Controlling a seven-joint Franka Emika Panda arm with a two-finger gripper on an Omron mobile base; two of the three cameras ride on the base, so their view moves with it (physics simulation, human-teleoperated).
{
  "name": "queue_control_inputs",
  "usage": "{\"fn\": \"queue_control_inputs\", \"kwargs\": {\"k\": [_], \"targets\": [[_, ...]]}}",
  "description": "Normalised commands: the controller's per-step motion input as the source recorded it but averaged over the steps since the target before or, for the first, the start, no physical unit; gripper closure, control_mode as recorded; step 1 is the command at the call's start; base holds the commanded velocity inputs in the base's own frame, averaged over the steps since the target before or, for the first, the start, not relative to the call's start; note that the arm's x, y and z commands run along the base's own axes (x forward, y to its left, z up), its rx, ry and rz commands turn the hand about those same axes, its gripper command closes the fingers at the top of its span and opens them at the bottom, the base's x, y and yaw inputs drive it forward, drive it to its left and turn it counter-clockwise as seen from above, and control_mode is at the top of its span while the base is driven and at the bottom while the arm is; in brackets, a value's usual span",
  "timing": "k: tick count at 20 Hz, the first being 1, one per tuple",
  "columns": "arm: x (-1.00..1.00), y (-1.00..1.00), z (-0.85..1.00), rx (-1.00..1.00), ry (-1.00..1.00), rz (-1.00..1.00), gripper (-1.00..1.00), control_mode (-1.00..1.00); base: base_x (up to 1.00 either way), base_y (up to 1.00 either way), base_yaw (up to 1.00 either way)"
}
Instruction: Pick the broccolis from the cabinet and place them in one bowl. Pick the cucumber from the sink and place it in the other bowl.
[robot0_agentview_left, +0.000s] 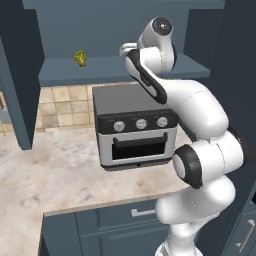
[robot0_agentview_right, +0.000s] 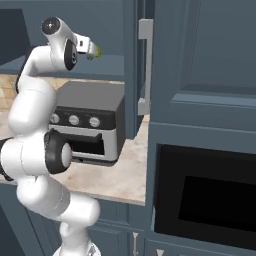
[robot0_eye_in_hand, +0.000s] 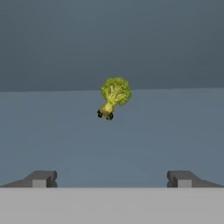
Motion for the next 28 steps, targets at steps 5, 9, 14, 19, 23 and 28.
{"fn": "queue_control_inputs", "kwargs": {"k": [5, 9, 14, 19, 23, 28], "targets": [[0.56, 0.05, 0.0, -0.01, 0.09, 0.0, -1.0, -1.0, 0.0, 0.0, 0.0], [0.55, 0.1, 0.0, 0.0, 0.07, -0.01, -1.0, -1.0, 0.0, 0.0, 0.0], [0.44, 0.17, -0.02, 0.0, 0.0, -0.03, -1.0, -1.0, 0.0, 0.0, 0.0], [0.37, 0.21, -0.13, 0.0, 0.0, -0.04, -1.0, -1.0, 0.0, 0.0, 0.0], [0.22, 0.12, -0.1, 0.0, 0.0, -0.03, -1.0, -1.0, 0.0, 0.0, 0.0], [0.17, -0.01, 0.0, 0.0, 0.0, -0.01, -1.0, -1.0, 0.0, 0.0, 0.0]]}}
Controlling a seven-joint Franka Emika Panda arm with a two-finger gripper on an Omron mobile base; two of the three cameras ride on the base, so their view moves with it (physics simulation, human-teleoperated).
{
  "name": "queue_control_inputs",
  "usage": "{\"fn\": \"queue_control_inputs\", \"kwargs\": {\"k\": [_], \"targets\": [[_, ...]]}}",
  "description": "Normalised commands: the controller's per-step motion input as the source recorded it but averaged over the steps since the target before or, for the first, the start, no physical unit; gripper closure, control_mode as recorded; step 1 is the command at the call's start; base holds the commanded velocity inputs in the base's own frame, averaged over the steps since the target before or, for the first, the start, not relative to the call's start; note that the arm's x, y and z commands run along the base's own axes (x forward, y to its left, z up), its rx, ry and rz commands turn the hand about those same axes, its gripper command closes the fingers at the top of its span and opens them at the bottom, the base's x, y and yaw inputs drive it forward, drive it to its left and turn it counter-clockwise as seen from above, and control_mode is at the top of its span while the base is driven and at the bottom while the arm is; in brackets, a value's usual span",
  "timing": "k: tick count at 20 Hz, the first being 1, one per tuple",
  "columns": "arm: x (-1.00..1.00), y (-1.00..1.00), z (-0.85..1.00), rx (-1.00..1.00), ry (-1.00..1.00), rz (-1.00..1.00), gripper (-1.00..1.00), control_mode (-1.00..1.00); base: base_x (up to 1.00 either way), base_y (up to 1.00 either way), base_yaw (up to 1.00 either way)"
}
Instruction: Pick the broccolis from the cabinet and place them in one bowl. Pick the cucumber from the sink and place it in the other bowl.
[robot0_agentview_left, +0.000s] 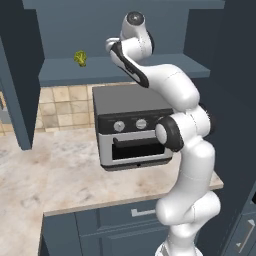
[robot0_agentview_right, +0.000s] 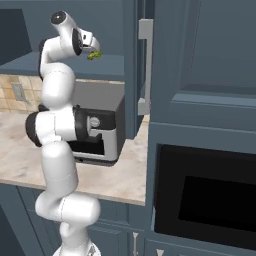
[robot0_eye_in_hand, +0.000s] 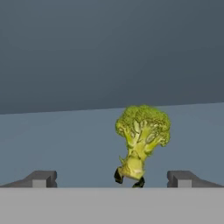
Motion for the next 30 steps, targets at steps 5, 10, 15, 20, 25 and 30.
{"fn": "queue_control_inputs", "kwargs": {"k": [5, 10, 15, 20, 25, 30], "targets": [[0.03, -0.19, -0.06, 0.0, 0.0, 0.0, -1.0, -1.0, 0.0, 0.0, 0.0], [0.0, -0.23, -0.12, 0.0, 0.0, 0.0, -1.0, -1.0, 0.0, 0.0, 0.0], [0.0, -0.09, -0.02, 0.0, 0.0, 0.0, -1.0, -1.0, 0.0, 0.0, 0.0], [0.05, 0.0, -0.09, 0.0, 0.0, 0.0, -1.0, -1.0, 0.0, 0.0, 0.0], [0.14, 0.0, -0.18, 0.0, 0.0, 0.0, -1.0, -1.0, 0.0, 0.0, 0.0], [0.08, 0.0, 0.01, 0.0, 0.0, 0.0, -1.0, -1.0, 0.0, 0.0, 0.0]]}}
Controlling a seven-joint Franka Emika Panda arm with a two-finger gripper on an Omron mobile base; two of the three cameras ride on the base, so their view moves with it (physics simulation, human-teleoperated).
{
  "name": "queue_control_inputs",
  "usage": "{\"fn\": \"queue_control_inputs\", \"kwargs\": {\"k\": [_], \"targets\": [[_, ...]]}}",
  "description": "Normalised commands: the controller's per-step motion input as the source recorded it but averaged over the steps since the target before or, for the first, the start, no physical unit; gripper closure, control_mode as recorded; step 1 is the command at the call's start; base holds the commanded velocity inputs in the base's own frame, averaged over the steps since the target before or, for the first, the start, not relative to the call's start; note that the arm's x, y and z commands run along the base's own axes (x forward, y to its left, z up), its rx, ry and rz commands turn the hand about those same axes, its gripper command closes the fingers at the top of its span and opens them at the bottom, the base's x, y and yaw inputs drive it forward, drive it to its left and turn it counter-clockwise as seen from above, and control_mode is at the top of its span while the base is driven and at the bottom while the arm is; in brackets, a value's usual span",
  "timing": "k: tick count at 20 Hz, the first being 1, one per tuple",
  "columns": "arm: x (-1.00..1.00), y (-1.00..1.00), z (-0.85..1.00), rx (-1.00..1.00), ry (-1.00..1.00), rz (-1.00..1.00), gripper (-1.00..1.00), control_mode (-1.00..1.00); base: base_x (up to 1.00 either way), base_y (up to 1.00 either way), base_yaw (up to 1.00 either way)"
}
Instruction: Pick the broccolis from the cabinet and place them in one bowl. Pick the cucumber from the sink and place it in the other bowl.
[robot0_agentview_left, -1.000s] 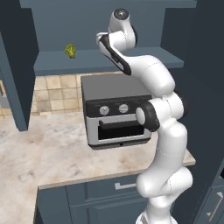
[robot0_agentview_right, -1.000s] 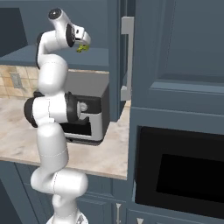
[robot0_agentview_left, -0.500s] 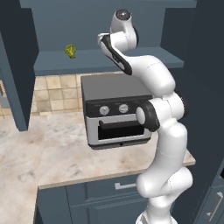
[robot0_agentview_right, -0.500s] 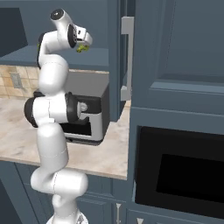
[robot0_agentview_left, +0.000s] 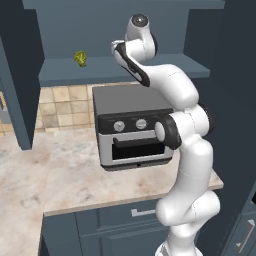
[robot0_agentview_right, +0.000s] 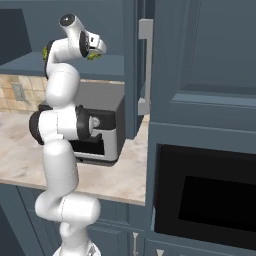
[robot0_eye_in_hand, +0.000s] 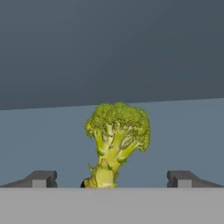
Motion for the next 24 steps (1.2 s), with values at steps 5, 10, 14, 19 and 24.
{"fn": "queue_control_inputs", "kwargs": {"k": [5, 10, 14, 19, 24], "targets": [[0.24, 0.0, 0.0, 0.0, 0.0, 0.0, -1.0, -1.0, 0.0, 0.0, 0.0], [0.29, 0.0, 0.0, 0.0, 0.0, 0.0, -1.0, -1.0, 0.0, 0.0, 0.0], [0.29, 0.0, 0.01, 0.0, 0.02, 0.0, -1.0, -1.0, 0.0, 0.0, 0.0], [0.12, 0.0, 0.0, 0.0, 0.02, 0.0, -1.0, -1.0, 0.0, 0.0, 0.0], [0.0, 0.0, 0.0, 0.0, 0.0, 0.0, -1.0, -1.0, 0.0, 0.0, 0.0]]}}
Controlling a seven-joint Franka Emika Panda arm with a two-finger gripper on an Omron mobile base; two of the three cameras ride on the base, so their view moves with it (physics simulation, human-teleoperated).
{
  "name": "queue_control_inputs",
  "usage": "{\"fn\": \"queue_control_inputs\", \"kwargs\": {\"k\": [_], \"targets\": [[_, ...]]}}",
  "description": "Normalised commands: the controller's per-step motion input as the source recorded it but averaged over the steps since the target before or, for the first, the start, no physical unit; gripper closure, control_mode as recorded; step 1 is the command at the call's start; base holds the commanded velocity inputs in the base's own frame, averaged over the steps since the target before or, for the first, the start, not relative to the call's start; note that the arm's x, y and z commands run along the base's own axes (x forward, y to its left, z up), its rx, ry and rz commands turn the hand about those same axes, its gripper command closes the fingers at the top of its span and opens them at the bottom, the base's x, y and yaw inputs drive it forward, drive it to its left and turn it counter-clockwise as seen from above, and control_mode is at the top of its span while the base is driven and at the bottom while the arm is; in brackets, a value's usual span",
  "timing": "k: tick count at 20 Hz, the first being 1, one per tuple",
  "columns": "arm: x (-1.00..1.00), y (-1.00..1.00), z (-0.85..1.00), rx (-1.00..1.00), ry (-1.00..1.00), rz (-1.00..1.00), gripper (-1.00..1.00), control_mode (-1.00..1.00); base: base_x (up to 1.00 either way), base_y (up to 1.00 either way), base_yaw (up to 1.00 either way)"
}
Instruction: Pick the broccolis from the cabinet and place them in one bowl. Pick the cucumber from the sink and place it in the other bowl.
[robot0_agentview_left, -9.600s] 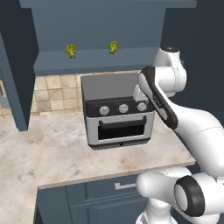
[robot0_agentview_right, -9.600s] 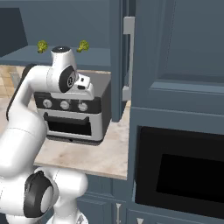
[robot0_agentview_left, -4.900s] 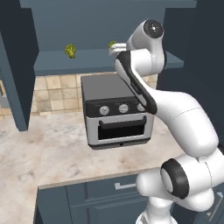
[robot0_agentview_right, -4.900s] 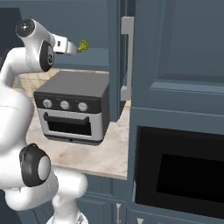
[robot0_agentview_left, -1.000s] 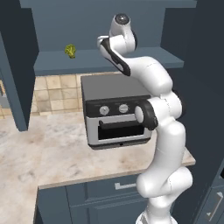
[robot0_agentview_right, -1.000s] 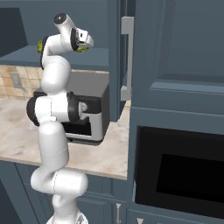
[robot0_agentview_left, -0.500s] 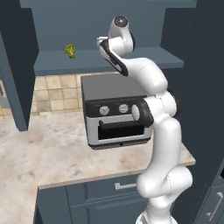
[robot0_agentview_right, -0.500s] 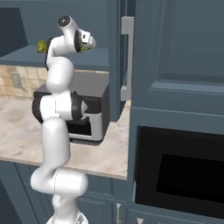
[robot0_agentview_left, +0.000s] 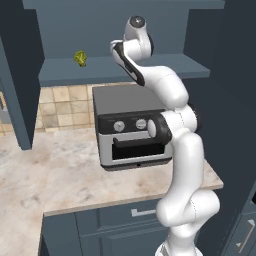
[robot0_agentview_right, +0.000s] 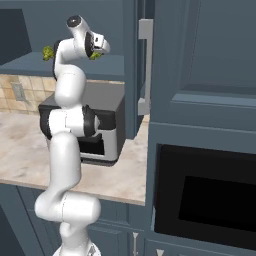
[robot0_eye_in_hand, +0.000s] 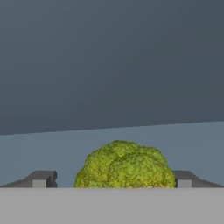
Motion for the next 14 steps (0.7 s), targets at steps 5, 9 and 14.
{"fn": "queue_control_inputs", "kwargs": {"k": [5, 9, 14], "targets": [[0.0, 0.0, -0.11, 0.0, 0.0, 0.0, -1.0, -1.0, 0.0, 0.0, 0.0], [0.0, 0.0, -0.21, 0.0, 0.0, 0.0, -1.0, -1.0, 0.0, 0.0, 0.0], [0.0, 0.0, -0.16, 0.0, 0.0, 0.0, -1.0, -1.0, 0.0, 0.0, 0.0]]}}
